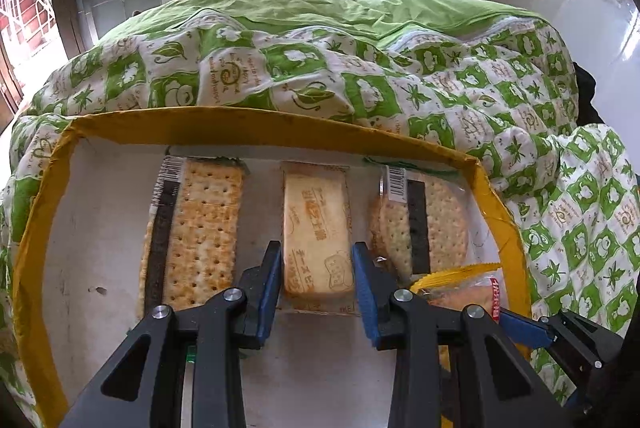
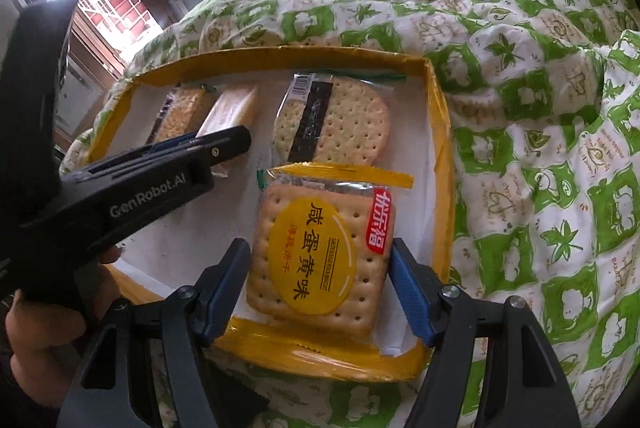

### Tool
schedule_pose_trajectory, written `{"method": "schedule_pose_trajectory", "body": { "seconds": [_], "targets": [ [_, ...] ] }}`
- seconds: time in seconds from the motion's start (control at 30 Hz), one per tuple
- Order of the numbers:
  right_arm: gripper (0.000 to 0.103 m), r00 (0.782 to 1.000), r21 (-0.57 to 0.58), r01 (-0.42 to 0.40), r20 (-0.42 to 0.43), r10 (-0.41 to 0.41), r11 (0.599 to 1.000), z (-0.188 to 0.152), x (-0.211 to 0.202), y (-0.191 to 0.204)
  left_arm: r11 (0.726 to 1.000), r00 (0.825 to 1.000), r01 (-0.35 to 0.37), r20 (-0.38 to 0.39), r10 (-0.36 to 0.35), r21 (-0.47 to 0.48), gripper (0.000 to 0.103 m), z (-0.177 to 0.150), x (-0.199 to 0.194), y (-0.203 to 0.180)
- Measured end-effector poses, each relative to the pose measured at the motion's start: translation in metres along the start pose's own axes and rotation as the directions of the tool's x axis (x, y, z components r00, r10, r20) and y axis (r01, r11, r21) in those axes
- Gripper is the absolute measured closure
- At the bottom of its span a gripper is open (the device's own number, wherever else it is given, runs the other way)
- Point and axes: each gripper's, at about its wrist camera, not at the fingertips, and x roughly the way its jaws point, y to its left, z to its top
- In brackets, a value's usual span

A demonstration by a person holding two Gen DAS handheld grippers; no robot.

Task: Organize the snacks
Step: 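Lower both packs into the tray and open both tools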

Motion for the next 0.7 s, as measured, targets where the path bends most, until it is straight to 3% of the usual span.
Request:
{"method": "schedule_pose_trajectory", "body": {
  "seconds": [0.27,0.43,0.57,0.7],
  "targets": [
    [0.032,1.000,0.011,-0.017,0.024,0.017,1.000,0.001,-0.003,-0.002,1.000,1.000,-0.009,0.002,0.009,-0.009,0.066,-0.001,0.000,0.001],
    [0.029,0.998,0.034,-0.033,0.047,0.031,0.999,-0.003,-0.015,-0.002,0.999,1.000,0.003,0.001,-0.003,-0.033,0.061,-0.002,-0.004,0.006],
    [0.020,0.995,0.077,-0.059,0.082,0.052,0.995,-0.014,-0.031,-0.004,1.000,0.999,-0.022,0.025,0.023,-0.020,0.039,-0.006,-0.016,0.004],
    [0.018,0.990,0.104,-0.078,0.123,0.065,0.991,-0.025,-0.048,-0.005,0.999,0.997,-0.031,0.070,0.031,-0.012,0.028,-0.013,-0.038,0.002]
  ]
}}
